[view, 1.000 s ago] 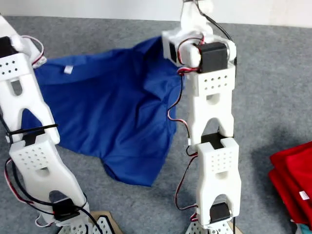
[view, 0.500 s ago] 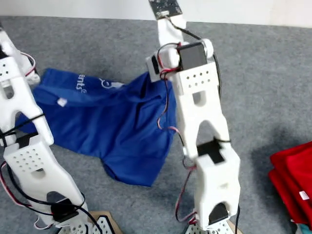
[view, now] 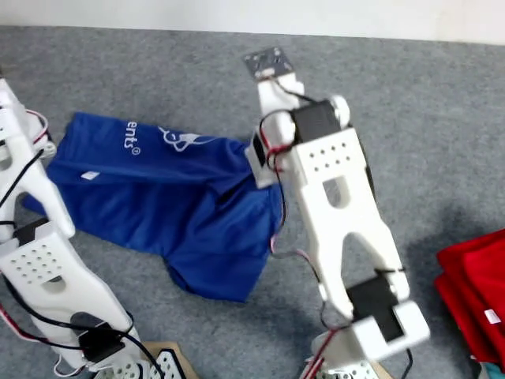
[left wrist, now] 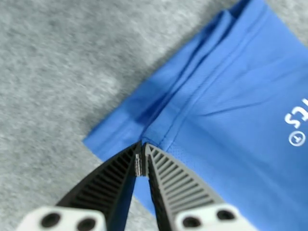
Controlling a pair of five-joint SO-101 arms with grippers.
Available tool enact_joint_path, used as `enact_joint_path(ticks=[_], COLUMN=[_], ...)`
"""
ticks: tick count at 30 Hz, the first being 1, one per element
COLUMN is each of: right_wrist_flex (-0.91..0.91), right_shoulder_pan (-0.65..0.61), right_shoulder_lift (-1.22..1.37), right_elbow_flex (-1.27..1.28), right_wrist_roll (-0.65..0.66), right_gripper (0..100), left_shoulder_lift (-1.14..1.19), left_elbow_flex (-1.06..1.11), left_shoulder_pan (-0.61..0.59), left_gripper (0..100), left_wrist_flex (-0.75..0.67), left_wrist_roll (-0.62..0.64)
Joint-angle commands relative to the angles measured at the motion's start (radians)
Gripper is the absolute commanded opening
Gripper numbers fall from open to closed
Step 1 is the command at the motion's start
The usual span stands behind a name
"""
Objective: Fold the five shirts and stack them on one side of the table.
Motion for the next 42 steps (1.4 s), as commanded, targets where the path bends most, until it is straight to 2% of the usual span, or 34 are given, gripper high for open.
enact_joint_path(ticks=[1, 8, 17, 25, 31, 37, 42], right_wrist_flex=[-0.074, -0.242, -0.414, -0.430, -0.441, -0.479, -0.484], right_shoulder_pan=[-0.053, -0.096, -0.163, -0.311, -0.441, -0.463, -0.463], right_shoulder_lift=[-0.188, -0.430, -0.562, -0.688, -0.742, -0.751, -0.751], right_elbow_flex=[0.186, 0.595, 0.944, 1.015, 1.106, 1.165, 1.165], right_wrist_roll=[0.023, 0.023, 0.018, 0.068, 0.081, 0.109, 0.109], right_gripper=[0.7, 0.7, 0.7, 0.7, 0.7, 0.7, 1.5], left_shoulder_lift=[-0.008, -0.015, -0.008, -0.007, -0.007, -0.015, -0.015], left_elbow_flex=[0.018, 0.028, -0.036, -0.028, 0.124, 0.222, 0.222], left_shoulder_pan=[-0.042, -0.048, -0.061, -0.096, -0.099, -0.084, -0.113], left_gripper=[1, 1, 1, 1, 1, 1, 8], left_wrist_flex=[-0.031, -0.032, -0.054, -0.089, -0.198, -0.239, -0.232], left_wrist_roll=[-0.052, -0.081, -0.112, -0.141, -0.149, -0.149, -0.144])
